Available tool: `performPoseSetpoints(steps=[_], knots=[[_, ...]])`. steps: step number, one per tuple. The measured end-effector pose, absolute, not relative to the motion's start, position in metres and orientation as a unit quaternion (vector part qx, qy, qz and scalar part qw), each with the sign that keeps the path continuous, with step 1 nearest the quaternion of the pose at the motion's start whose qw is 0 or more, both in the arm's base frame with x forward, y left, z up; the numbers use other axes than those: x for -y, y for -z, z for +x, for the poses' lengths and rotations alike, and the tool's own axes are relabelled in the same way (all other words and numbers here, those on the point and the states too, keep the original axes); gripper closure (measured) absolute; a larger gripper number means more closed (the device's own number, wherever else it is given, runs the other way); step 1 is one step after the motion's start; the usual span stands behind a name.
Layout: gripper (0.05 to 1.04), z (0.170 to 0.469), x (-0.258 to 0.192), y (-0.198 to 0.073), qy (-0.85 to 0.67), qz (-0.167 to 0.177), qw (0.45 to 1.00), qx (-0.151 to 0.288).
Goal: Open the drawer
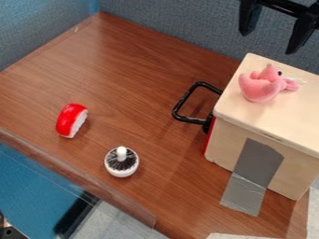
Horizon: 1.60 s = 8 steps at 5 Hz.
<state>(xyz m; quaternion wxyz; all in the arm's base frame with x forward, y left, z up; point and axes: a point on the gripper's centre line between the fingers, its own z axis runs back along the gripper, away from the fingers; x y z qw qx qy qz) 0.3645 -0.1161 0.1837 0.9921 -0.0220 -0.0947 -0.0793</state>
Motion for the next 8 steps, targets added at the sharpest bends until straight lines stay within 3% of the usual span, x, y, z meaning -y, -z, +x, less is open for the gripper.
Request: performPoseSetpoints(steps=[2,3,4,5,8], knots=[[0.083,0.353,0.093,-0.153,0.044,-0.023,0.997,0.057],[0.083,0.345,0.070,-0.151,0.024,-0.025,0.997,0.074],[0.083,0.341,0.050,-0.132,0.009,-0.019,0.997,0.069],[0.083,0.344,0.035,-0.112,-0.004,-0.014,0.997,0.075],[0.083,0.381,0.009,-0.025,-0.014,0.015,1.000,0.018]])
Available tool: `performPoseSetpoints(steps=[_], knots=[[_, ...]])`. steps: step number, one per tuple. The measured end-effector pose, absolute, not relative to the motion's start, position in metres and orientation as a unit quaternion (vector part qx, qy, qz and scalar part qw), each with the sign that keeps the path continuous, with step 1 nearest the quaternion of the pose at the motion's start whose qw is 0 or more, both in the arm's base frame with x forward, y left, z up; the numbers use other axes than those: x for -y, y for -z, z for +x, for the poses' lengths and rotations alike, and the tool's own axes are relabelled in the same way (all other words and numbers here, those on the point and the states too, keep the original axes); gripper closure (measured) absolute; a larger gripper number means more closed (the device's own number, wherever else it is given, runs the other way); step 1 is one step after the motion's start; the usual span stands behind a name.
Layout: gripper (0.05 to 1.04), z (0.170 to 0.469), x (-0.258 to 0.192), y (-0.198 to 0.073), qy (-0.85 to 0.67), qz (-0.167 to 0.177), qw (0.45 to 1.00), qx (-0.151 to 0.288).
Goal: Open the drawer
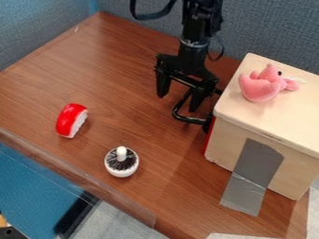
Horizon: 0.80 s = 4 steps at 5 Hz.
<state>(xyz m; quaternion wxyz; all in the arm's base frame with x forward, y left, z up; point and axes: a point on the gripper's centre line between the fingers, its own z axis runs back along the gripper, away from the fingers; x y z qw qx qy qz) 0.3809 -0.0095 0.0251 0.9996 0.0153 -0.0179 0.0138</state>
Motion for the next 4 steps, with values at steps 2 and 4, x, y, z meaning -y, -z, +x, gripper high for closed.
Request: performPoseSetpoints(steps=[2,4], knots=[[0.414,0.381,-0.003,-0.020,-0.025,0.029,0.999,-0.002],[0.916,0.378,-0.033,-0.042,-0.051,0.040,0.998,0.014]])
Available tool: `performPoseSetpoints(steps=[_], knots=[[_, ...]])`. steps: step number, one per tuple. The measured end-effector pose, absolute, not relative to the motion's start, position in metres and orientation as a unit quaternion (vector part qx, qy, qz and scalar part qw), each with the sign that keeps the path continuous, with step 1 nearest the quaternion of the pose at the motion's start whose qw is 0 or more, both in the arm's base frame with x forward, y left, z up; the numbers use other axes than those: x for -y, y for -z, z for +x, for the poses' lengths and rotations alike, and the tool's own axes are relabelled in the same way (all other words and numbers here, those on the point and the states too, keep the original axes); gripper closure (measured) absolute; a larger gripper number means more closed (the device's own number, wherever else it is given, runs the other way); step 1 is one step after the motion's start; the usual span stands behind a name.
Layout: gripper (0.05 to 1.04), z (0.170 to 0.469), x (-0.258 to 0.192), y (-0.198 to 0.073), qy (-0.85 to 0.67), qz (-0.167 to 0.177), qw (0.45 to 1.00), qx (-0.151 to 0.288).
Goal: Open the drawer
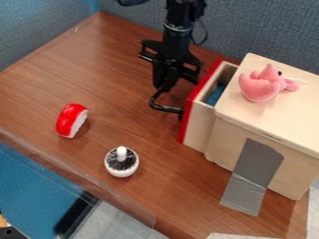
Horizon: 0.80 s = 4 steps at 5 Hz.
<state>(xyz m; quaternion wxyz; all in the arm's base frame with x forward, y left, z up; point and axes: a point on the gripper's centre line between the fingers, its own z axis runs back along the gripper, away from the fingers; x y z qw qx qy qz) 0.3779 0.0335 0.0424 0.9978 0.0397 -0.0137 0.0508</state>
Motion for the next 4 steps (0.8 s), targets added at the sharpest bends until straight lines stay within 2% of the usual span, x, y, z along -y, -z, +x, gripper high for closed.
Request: performPoseSetpoints(steps=[1,4], knots=[[1.000,0.376,-0.047,-0.045,-0.063,0.047,0.997,0.008],[0.975,0.378,-0.068,-0.055,-0.090,0.059,0.994,0.008]])
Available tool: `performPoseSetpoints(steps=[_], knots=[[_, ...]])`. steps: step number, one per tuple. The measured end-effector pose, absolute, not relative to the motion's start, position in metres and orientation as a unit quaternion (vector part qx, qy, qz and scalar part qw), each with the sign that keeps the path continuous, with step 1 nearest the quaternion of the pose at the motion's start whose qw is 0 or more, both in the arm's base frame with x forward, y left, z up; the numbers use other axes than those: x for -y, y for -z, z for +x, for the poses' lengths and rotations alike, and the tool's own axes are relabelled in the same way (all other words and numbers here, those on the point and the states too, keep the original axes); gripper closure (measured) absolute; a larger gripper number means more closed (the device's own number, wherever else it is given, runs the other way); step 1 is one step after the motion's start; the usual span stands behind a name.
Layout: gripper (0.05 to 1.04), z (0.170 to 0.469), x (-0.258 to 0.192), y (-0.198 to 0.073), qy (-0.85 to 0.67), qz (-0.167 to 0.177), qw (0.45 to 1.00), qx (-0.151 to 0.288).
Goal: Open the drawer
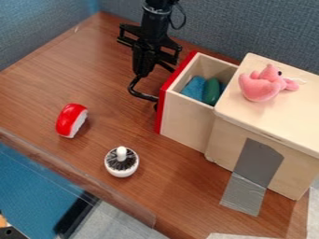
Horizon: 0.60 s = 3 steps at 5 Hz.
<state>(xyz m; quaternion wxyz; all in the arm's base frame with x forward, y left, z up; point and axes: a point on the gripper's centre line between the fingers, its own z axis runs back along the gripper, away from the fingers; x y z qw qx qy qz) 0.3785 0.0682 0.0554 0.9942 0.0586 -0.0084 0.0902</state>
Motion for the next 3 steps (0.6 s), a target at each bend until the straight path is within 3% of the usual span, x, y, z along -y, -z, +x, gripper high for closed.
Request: performPoseSetpoints(steps=[1,3], knots=[[0.797,0.384,-0.070,-0.064,-0.099,0.063,0.993,0.018],[0.216,0.387,-0.052,-0.116,-0.069,0.071,0.993,0.056]])
